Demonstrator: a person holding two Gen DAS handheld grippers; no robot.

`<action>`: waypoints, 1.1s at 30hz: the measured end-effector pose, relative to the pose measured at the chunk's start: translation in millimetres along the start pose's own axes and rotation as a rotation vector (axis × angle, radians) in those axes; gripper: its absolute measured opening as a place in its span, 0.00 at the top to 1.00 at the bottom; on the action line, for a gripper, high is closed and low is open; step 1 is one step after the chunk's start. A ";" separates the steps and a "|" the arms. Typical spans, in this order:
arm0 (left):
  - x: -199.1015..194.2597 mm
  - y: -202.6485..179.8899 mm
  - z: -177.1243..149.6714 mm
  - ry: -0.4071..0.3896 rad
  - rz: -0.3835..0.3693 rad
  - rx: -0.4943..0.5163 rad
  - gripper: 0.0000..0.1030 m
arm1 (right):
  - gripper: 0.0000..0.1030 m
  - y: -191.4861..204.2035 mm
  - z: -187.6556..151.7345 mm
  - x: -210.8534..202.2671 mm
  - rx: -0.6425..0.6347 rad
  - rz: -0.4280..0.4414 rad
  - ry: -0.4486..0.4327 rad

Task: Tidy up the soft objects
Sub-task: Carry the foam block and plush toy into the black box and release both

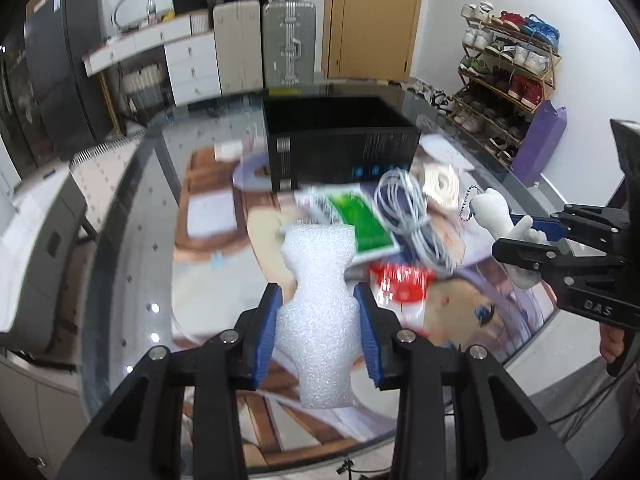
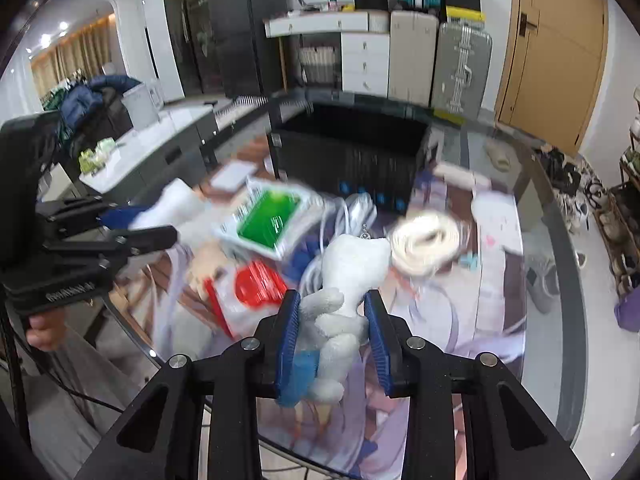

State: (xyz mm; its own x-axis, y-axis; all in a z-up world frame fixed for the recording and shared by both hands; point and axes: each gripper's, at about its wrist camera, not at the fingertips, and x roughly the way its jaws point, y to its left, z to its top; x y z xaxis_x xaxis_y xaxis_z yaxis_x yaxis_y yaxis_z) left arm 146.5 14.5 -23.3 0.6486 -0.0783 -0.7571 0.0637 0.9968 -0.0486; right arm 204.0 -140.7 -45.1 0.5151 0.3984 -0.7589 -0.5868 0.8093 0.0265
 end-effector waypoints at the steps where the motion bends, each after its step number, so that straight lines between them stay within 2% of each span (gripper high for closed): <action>1: -1.8 -1.8 5.1 -0.012 -0.001 0.005 0.65 | 0.68 1.4 6.9 -4.1 0.000 0.004 -0.018; 6: -7.0 -7.3 34.0 -0.070 -0.020 0.022 0.65 | 0.68 2.6 33.5 -22.4 -0.008 0.001 -0.102; 10: -5.8 -8.4 55.2 -0.103 -0.037 0.025 0.65 | 0.68 0.7 53.8 -24.6 -0.001 0.006 -0.133; 15: 5.5 -2.8 80.8 -0.090 -0.061 -0.007 0.65 | 0.68 -3.7 80.7 -23.7 0.010 -0.006 -0.171; 17: 11.8 -0.1 89.7 -0.094 -0.040 -0.016 0.65 | 0.68 -8.4 93.2 -18.9 0.024 -0.013 -0.181; 23: 37.5 10.9 124.7 -0.113 -0.059 -0.059 0.65 | 0.68 -29.7 127.7 16.2 0.075 -0.011 -0.169; 33: 92.7 22.2 158.9 -0.119 -0.073 -0.102 0.65 | 0.68 -58.7 167.6 78.1 0.127 -0.053 -0.154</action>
State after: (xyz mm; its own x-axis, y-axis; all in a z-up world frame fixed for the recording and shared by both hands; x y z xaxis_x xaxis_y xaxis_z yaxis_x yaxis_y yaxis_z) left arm 328.6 26.8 9.0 0.7307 -0.1460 -0.6669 0.0403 0.9844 -0.1714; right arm 383.4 -84.8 3.1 0.6383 0.4070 -0.6534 -0.4778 0.8750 0.0783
